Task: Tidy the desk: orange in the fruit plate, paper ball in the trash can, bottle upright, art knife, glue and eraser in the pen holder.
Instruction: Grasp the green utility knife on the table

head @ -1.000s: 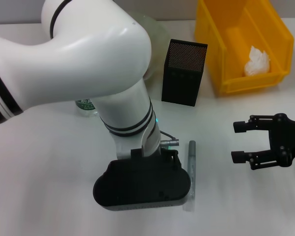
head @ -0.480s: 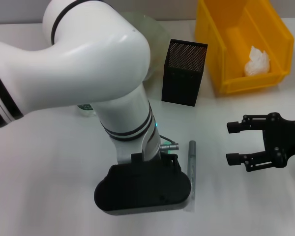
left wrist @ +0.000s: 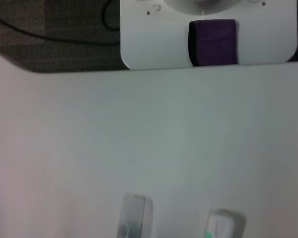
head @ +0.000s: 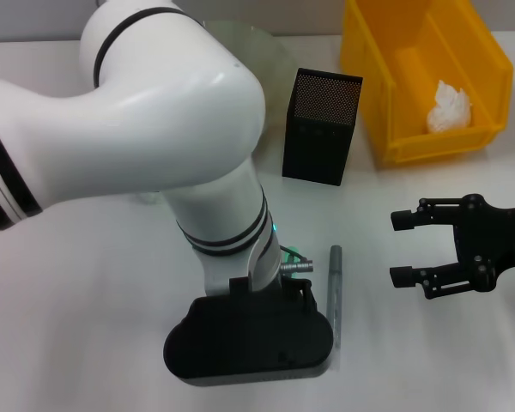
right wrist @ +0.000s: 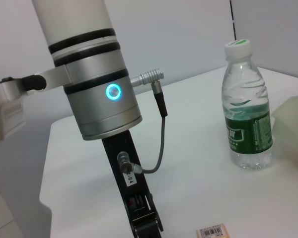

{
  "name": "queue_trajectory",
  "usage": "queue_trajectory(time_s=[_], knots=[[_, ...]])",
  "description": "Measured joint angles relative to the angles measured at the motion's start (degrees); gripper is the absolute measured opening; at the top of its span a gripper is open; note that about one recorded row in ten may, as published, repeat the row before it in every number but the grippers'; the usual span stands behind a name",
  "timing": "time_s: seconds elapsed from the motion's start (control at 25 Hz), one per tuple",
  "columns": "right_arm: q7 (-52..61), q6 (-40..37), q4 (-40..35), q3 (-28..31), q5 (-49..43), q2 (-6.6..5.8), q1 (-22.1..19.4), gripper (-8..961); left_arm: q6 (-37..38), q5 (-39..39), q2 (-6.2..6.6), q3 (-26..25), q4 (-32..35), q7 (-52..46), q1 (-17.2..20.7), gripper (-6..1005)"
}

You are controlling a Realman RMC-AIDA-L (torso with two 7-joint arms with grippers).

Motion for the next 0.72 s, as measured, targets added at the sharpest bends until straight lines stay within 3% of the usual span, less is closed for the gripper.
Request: queue_trajectory(time_s=[0.72], knots=[[-0.1, 0.0, 0.0, 0.0, 0.1, 0.13, -0.1, 821, -0.2, 0.3, 0.0, 0.8, 0.5, -0.1, 0.1, 694]])
